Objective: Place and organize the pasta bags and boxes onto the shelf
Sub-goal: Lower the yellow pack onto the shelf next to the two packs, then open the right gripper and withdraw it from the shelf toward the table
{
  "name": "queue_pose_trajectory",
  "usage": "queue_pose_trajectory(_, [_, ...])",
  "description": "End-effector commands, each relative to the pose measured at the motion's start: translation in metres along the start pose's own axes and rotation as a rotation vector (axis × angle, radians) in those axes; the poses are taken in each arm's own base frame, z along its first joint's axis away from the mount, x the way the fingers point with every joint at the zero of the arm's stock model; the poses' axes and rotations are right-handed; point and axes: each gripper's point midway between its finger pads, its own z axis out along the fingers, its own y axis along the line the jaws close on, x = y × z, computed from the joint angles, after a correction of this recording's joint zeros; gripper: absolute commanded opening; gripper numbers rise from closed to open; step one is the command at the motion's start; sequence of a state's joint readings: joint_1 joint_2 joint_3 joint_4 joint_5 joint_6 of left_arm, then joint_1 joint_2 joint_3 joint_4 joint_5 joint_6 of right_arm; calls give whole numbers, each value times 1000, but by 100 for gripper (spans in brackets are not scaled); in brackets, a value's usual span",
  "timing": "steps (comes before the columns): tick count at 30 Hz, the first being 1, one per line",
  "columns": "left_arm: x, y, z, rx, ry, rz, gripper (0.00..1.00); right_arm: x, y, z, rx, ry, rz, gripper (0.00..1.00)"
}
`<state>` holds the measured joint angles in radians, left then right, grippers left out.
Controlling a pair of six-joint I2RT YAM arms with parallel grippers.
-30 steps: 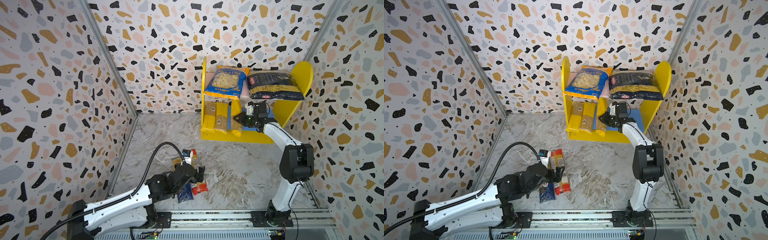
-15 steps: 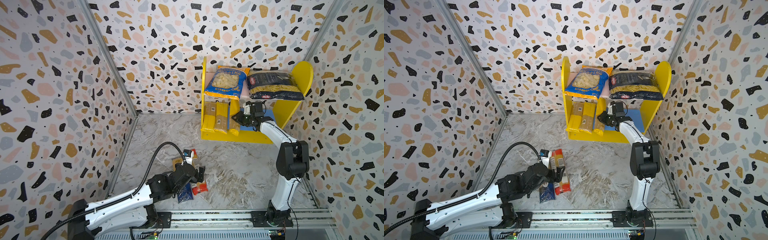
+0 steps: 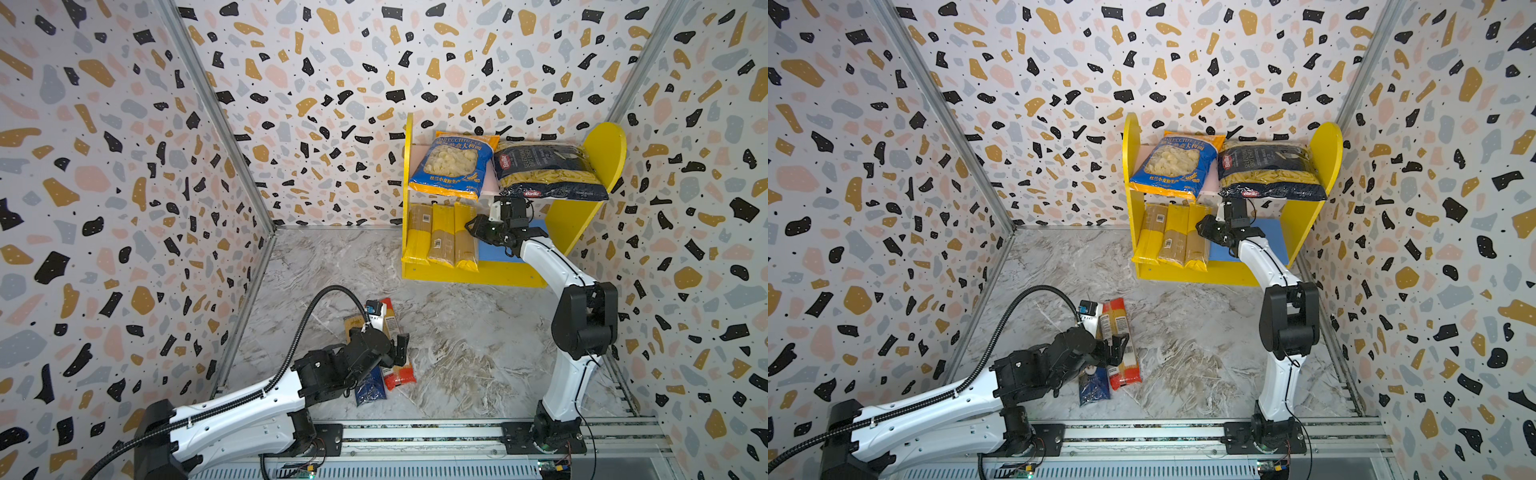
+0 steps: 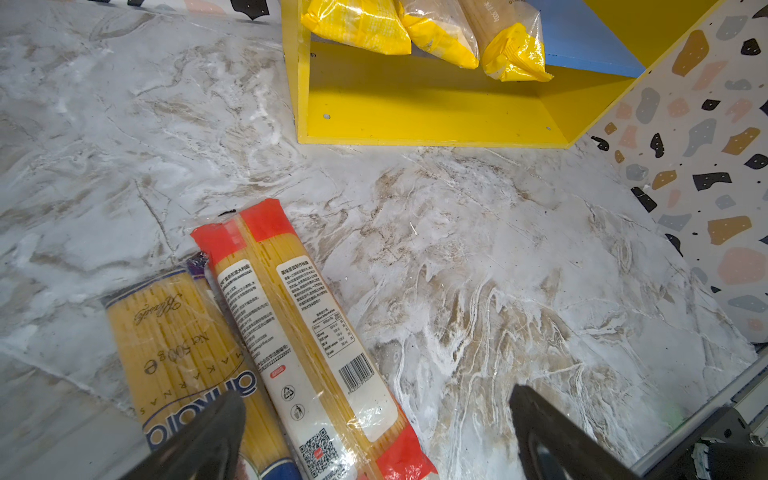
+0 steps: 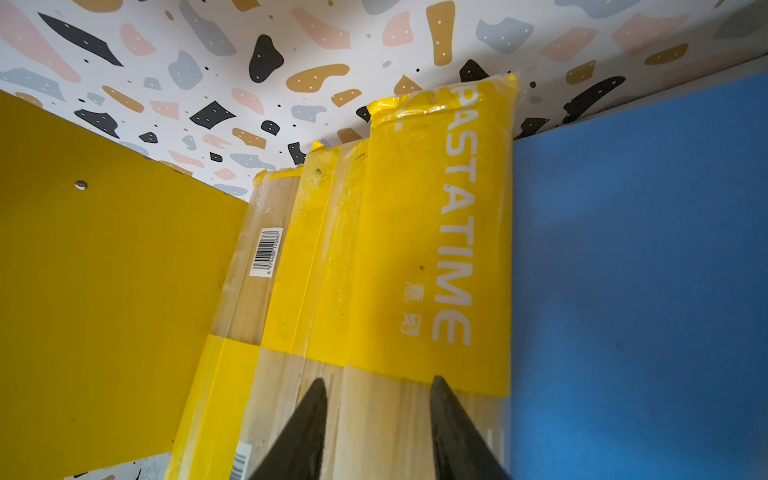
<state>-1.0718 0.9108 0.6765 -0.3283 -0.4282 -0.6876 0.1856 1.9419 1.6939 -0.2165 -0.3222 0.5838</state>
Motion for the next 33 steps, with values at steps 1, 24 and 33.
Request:
queue_pose_trajectory(1, [-3,4,-1,-8,-24,-3,100,-23,28,-21,-59,-72,-27,42])
queue_pose_trajectory(24, [5,32,-25,-34,-53,-150,99,71,63,-140,-58,-48,-184,66])
queue_pose_trajectory(33, [5,62,-51,-74,-116,-283,100,174,64,-180,-66,69,-257,69])
